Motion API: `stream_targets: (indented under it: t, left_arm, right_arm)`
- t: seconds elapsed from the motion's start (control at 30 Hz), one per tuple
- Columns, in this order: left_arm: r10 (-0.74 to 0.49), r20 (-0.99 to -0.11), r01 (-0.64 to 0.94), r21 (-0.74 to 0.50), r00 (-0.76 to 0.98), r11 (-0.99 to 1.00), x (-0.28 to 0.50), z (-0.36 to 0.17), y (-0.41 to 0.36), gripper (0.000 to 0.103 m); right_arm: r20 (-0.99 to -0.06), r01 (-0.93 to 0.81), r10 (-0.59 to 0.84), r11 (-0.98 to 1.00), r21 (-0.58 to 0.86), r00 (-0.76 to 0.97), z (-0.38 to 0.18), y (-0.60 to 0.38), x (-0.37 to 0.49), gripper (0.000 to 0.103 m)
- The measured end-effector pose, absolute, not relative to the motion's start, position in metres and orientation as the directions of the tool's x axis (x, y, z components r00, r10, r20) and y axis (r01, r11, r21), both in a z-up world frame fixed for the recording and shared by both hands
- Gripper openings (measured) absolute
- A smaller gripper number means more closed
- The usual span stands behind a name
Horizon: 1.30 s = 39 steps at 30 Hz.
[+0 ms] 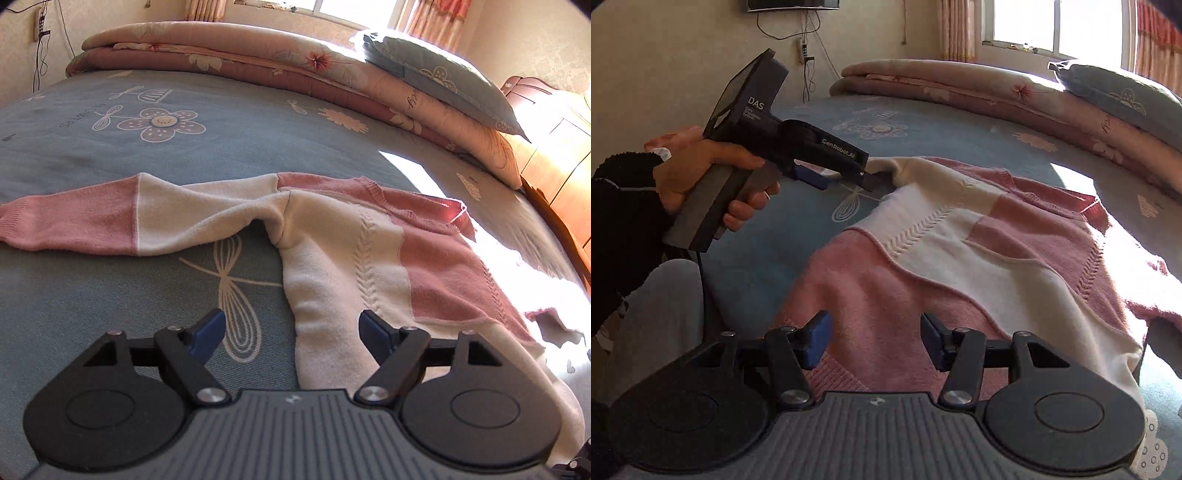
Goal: Fold clothes
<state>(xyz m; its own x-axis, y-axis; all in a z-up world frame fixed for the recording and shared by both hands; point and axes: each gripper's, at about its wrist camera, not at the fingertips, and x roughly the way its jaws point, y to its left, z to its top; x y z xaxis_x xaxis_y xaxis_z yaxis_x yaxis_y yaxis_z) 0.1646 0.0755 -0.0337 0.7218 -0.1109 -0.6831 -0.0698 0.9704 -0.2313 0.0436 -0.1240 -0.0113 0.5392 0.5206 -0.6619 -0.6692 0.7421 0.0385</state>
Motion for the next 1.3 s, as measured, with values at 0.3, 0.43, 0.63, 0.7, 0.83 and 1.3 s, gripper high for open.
stream_targets:
  t: [0.3, 0.43, 0.63, 0.7, 0.83, 1.3]
  left_arm:
    - [-0.074, -0.641, -0.115, -0.247, 0.764, 0.962, 0.107, -0.021, 0.086, 0.088]
    - [-0.109, -0.669, -0.108, -0.274, 0.735, 0.956, 0.112, -0.034, 0.082, 0.088]
    - [-0.229, -0.686, -0.068, -0.377, 0.690, 0.924, 0.121, -0.050, 0.066, 0.088]
    - [-0.281, -0.684, -0.057, -0.426, 0.674, 0.903, 0.123, -0.056, 0.061, 0.088]
    - [-0.377, -0.670, -0.044, -0.522, 0.639, 0.852, 0.132, -0.076, 0.054, 0.088]
    - [-0.599, -0.507, 0.011, -0.758, 0.620, 0.652, 0.143, -0.066, 0.041, 0.088]
  right_arm:
    - [-0.696, -0.673, 0.414, 0.727, -0.135, 0.586, -0.054, -0.043, 0.038, 0.047]
    - [-0.666, -0.591, 0.398, 0.802, -0.080, 0.631, -0.041, -0.074, 0.049, 0.025]
    - [-0.663, -0.418, 0.298, 0.908, -0.025, 0.687, -0.035, -0.128, 0.080, 0.025]
    - [-0.683, -0.385, 0.264, 0.923, -0.028, 0.681, -0.040, -0.140, 0.087, 0.026]
    - [-0.707, -0.347, 0.236, 0.938, -0.013, 0.667, -0.052, -0.155, 0.094, 0.027]
    - [-0.672, -0.383, 0.246, 0.922, -0.060, 0.698, -0.045, -0.168, 0.080, 0.040]
